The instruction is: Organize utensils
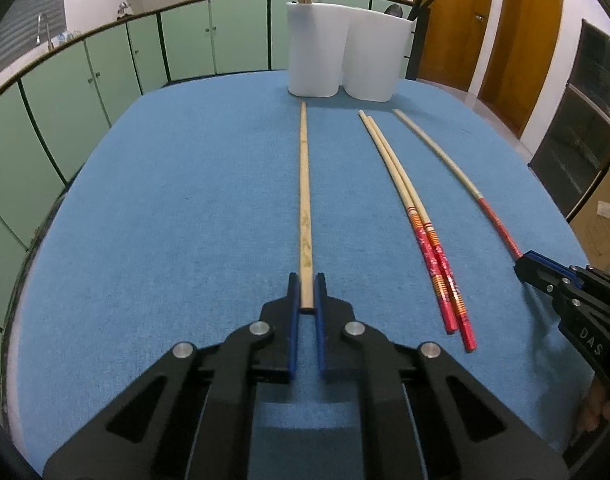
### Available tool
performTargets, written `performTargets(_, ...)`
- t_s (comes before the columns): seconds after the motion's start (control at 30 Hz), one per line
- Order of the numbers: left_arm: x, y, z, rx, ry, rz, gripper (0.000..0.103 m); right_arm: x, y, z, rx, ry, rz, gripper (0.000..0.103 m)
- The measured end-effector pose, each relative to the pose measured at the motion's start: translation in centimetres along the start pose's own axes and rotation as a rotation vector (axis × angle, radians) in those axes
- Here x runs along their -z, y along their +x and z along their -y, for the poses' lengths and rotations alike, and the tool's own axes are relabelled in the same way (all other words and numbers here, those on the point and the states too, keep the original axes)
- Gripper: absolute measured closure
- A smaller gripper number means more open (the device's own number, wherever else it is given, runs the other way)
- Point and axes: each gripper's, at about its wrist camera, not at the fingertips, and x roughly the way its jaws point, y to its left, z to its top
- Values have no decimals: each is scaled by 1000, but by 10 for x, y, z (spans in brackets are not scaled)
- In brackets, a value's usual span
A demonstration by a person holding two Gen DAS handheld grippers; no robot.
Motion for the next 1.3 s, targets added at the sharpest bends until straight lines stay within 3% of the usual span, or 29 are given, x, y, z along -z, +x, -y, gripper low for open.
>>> performTargets(0.27, -22, -42, 1, -6, 24, 53, 97, -27, -39, 9, -7, -5, 65, 97)
performTargets(0.7, -95, -127, 4, 43, 19, 315, 97, -102, -114, 19, -83, -8, 292, 97)
performTargets(0.87, -121, -137, 8, 76, 16, 370, 97, -135, -127, 23, -160, -7, 335, 97)
performTargets(1.1, -152, -144, 13, 121, 17, 416, 97, -173, -135, 15, -184, -76, 362, 97)
performTargets(1.3, -182, -163, 19, 140, 27, 512, 97, -216, -152, 1, -198, -120, 457, 97)
